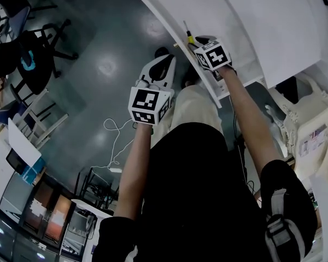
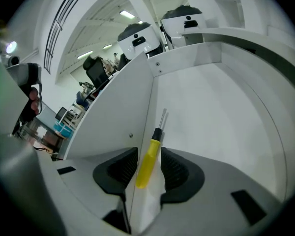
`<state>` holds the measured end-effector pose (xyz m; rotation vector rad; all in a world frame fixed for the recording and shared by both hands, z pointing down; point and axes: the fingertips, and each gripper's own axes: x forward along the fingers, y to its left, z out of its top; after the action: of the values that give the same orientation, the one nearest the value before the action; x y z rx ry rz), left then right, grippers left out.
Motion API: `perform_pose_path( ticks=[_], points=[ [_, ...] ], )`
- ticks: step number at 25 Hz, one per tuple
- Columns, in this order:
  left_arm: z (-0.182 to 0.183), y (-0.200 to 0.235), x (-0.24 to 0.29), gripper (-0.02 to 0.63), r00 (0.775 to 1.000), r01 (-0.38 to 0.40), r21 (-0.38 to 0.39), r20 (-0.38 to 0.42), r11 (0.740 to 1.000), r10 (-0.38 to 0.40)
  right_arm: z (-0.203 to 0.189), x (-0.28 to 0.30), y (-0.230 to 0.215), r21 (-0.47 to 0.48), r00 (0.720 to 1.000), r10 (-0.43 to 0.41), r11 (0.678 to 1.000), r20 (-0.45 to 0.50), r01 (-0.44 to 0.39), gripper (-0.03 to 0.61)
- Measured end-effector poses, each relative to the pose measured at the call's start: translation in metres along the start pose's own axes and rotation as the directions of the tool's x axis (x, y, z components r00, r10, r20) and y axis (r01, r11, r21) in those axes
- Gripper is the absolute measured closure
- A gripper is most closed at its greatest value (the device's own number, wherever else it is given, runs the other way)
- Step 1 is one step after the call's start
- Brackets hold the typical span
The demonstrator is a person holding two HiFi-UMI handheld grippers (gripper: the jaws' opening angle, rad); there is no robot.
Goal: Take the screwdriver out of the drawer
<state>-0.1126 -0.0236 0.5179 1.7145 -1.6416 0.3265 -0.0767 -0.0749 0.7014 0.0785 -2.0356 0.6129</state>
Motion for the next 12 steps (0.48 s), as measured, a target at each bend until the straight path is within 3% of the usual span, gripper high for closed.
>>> perform_pose_path(
  ticks=[12],
  points=[
    [-0.009, 0.005, -0.013, 0.587, 1.0, 0.001, -0.008, -0.014, 1.0, -0.001, -0.005, 0.012, -0.007, -0.012, 0.999, -0.046, 0.999, -0.027, 0.046, 0.436]
  ],
)
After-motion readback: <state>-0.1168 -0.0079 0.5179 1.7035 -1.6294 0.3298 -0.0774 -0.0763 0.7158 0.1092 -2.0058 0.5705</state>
